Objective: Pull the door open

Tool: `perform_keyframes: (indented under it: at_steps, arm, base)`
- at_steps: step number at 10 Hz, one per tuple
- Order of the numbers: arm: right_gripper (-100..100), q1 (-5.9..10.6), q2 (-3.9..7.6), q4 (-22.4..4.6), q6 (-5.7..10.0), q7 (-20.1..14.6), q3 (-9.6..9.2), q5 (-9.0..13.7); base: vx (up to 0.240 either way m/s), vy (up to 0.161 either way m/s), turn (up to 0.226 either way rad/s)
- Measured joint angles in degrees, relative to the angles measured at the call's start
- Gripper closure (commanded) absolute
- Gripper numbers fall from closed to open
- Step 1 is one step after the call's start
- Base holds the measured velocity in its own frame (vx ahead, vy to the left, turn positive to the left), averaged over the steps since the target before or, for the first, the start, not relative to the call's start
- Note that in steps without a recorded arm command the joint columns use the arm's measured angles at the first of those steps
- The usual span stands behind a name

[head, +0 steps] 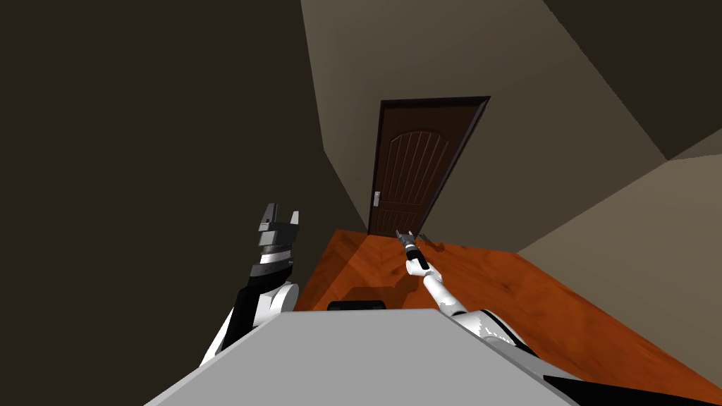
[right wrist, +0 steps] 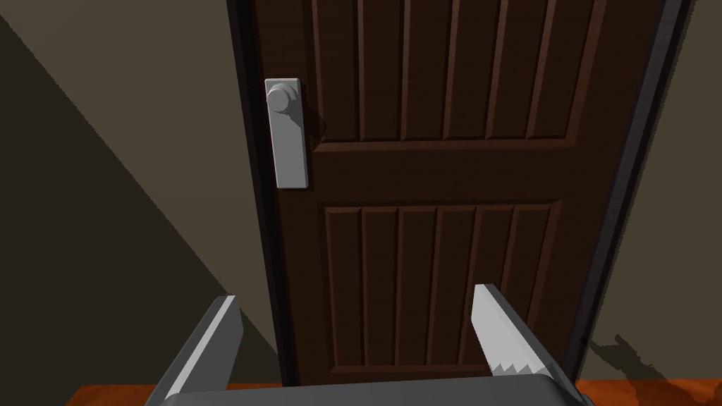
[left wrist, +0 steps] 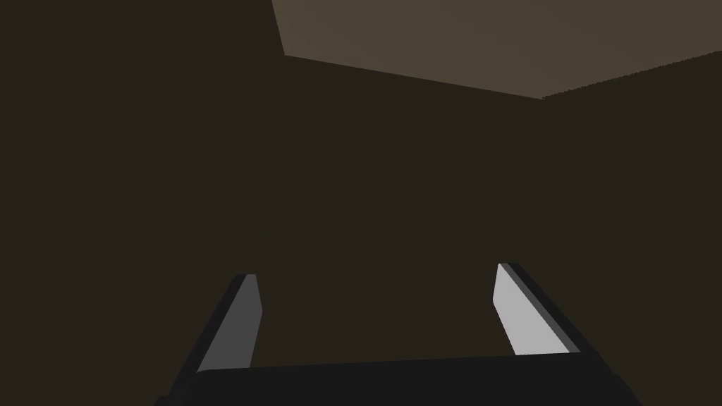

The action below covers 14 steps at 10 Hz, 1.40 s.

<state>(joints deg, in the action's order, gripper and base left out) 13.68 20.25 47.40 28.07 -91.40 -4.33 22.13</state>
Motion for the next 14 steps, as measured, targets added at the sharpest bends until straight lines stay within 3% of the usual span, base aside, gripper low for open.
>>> perform_keyframes:
  at_steps: [5, 14]
  arm:
    - [-100, 2.88, 0.53, -3.6, 0.71, -1.1, -0.39, -0.3]
    - [-100, 5.96, 1.05, -7.3, 1.34, -2.1, -0.75, -0.6]
  base:
    - [0.191, 0.039, -0.017]
    - [0.186, 0.028, -0.013]
